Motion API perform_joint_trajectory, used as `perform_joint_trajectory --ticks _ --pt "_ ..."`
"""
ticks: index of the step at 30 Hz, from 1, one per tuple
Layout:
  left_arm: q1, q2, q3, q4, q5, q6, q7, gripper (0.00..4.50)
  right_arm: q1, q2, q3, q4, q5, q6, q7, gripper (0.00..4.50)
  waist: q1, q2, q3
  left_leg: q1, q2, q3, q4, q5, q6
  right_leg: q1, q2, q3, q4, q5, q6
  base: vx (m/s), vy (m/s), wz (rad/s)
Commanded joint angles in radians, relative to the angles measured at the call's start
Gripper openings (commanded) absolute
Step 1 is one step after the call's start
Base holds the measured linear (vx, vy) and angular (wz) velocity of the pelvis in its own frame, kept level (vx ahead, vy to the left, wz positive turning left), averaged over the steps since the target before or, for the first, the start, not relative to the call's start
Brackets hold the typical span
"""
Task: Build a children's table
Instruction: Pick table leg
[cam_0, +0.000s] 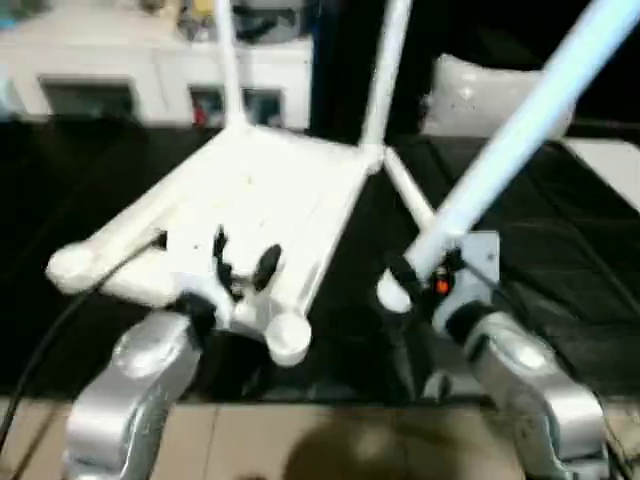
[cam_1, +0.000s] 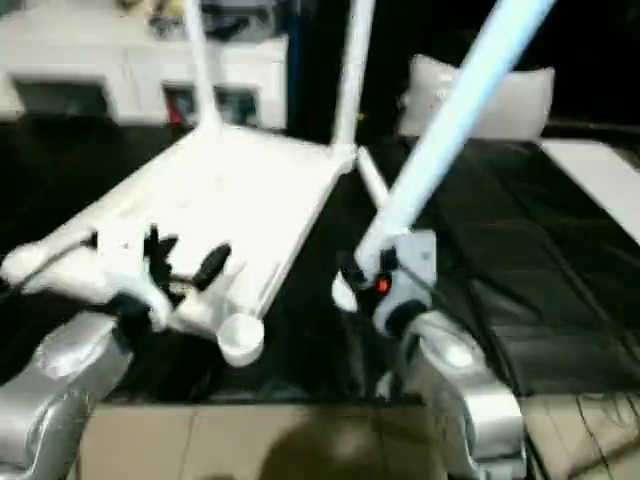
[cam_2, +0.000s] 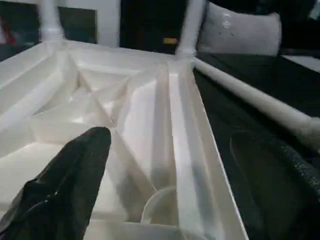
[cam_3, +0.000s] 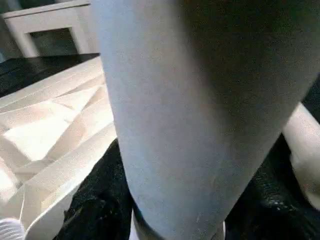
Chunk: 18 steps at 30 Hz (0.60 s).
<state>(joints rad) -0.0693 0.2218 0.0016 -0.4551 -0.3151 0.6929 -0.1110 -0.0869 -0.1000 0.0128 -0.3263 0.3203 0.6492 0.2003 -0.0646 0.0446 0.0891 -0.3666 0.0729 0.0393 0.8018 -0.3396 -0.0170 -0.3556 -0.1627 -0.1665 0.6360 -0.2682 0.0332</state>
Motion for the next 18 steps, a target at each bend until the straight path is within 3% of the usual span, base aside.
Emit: perform_joint_trajectory --ticks 1,2,3,4,5,6,7,8,9,10,11,12,13,14,16,17,18 --pt "-0.008 -0.007 -0.013 -0.008 0.007 0.006 0.013 4.34 -0.015 -0.011 -0.01 -0.007 0.018 0.012 0.0 1.9 0.009 0.033 -0.018 -0.078 0.1 -0.077 -0.376 -1.095 -0.293 0.071 0.085 0.005 0.097 0.007 -0.051 -0.131 0.156 0.05" --pt "-0.005 -0.009 -0.014 -0.013 0.012 0.004 0.018 4.34 -0.015 -0.009 -0.01 -0.008 0.025 0.018 0.006 1.9 0.02 0.035 -0.02 -0.056 0.093 -0.064 -0.378 -1.067 -0.273 0.061 0.099 0.004 0.096 0.08 -0.06 -0.095 0.087 0.04" --pt "-0.003 -0.009 -0.015 -0.015 0.016 0.005 0.021 4.34 -0.015 -0.008 -0.01 -0.009 0.028 0.022 0.008 1.9 -0.004 0.022 -0.052 -0.014 0.101 -0.079 -0.347 -0.948 -0.239 0.072 0.073 0.03 0.065 0.06 -0.068 0.0 0.0 0.0" --pt "-0.002 -0.009 -0.016 -0.016 0.02 0.007 0.022 4.34 -0.015 -0.007 -0.01 -0.009 0.03 0.024 0.011 1.9 0.006 0.015 -0.056 -0.004 0.094 -0.078 -0.341 -0.867 -0.247 0.072 0.063 0.045 0.045 0.015 -0.076 0.0 0.0 0.0" --pt "0.0 -0.012 -0.016 -0.019 0.027 0.007 0.024 4.34 -0.014 -0.008 -0.007 -0.008 0.028 0.022 0.015 1.9 0.002 -0.034 -0.094 0.035 0.091 -0.074 -0.284 -0.592 -0.222 0.056 0.006 0.098 -0.028 -0.101 -0.077 0.0 0.0 0.0" --pt "0.006 -0.014 -0.013 -0.023 0.036 0.01 0.029 4.34 -0.013 -0.009 0.0 -0.008 0.033 0.029 0.025 1.9 0.015 -0.062 -0.098 -0.002 0.097 -0.063 -0.249 -0.262 -0.173 0.085 -0.079 0.149 -0.082 -0.246 -0.094 0.0 0.0 0.0" --pt "0.008 -0.014 -0.012 -0.025 0.039 0.011 0.032 4.34 -0.012 -0.01 0.002 -0.009 0.036 0.034 0.028 1.9 0.042 -0.06 -0.099 -0.018 0.114 -0.034 -0.201 0.018 -0.079 0.08 -0.132 0.169 -0.117 -0.199 -0.146 -0.055 -0.042 -0.16" --pt "0.013 -0.021 -0.001 -0.029 0.035 0.008 0.035 4.34 -0.011 -0.011 0.007 -0.011 0.041 0.042 0.033 1.9 0.051 -0.056 -0.088 -0.017 0.124 -0.029 -0.198 0.074 -0.048 0.068 -0.131 0.17 -0.121 -0.185 -0.18 -0.059 -0.037 -0.06" --pt "0.018 -0.025 0.013 -0.034 0.024 0.005 0.039 4.34 -0.011 -0.01 0.01 -0.012 0.051 0.058 0.042 1.9 0.06 -0.045 -0.072 -0.019 0.149 -0.03 -0.226 0.012 -0.034 0.063 -0.103 0.153 -0.116 -0.255 -0.217 0.0 0.0 0.0" --pt "0.021 -0.023 0.018 -0.038 0.019 0.007 0.037 4.34 -0.011 -0.009 0.011 -0.012 0.057 0.065 0.047 1.9 0.048 -0.027 -0.069 -0.017 0.164 -0.038 -0.27 -0.208 -0.09 0.051 -0.04 0.131 -0.086 -0.285 -0.204 0.0 0.0 0.0" --pt "0.023 -0.021 0.021 -0.04 0.018 0.005 0.036 4.34 -0.012 -0.012 0.015 -0.011 0.055 0.067 0.048 1.9 0.039 -0.02 -0.069 -0.018 0.163 -0.043 -0.288 -0.325 -0.131 0.046 -0.018 0.127 -0.069 -0.275 -0.187 0.0 0.0 0.0" --pt "0.032 -0.022 0.027 -0.05 0.009 0.003 0.03 4.34 -0.016 -0.019 0.025 -0.013 0.052 0.066 0.055 1.9 0.037 -0.014 -0.075 -0.014 0.15 -0.046 -0.295 -0.449 -0.184 0.04 -0.015 0.132 -0.066 -0.241 -0.161 0.0 0.0 0.0" --pt "0.033 -0.021 0.027 -0.053 0.008 0.004 0.029 4.34 -0.017 -0.021 0.027 -0.014 0.05 0.064 0.057 1.9 0.043 -0.022 -0.075 -0.014 0.146 -0.037 -0.287 -0.441 -0.186 0.033 -0.034 0.142 -0.081 -0.214 -0.161 0.0 0.0 0.0" --pt "0.034 -0.021 0.027 -0.055 0.008 0.004 0.028 4.34 -0.019 -0.024 0.03 -0.016 0.048 0.061 0.059 1.9 0.044 -0.025 -0.074 -0.018 0.145 -0.033 -0.284 -0.411 -0.176 0.035 -0.041 0.146 -0.087 -0.205 -0.164 0.0 0.0 0.0" --pt "0.034 -0.023 0.029 -0.058 0.004 0.008 0.027 4.34 -0.023 -0.025 0.027 -0.02 0.057 0.068 0.06 1.9 0.056 -0.034 -0.072 -0.024 0.148 -0.019 -0.276 -0.298 -0.115 0.043 -0.056 0.153 -0.096 -0.202 -0.178 0.0 0.0 0.0" --pt "0.032 -0.023 0.025 -0.058 0.008 0.009 0.023 4.34 -0.027 -0.029 0.025 -0.018 0.053 0.061 0.064 1.9 0.059 -0.036 -0.07 -0.022 0.149 -0.016 -0.276 -0.307 -0.104 0.045 -0.058 0.153 -0.1 -0.239 -0.176 0.0 0.0 0.0" --pt "0.031 -0.022 0.023 -0.058 0.01 0.009 0.022 4.34 -0.029 -0.03 0.023 -0.017 0.052 0.058 0.065 1.9 0.078 -0.047 -0.063 -0.082 0.1 -0.041 -0.297 -0.305 -0.052 0.095 -0.073 0.111 -0.111 -0.306 -0.163 0.015 -0.021 0.24"
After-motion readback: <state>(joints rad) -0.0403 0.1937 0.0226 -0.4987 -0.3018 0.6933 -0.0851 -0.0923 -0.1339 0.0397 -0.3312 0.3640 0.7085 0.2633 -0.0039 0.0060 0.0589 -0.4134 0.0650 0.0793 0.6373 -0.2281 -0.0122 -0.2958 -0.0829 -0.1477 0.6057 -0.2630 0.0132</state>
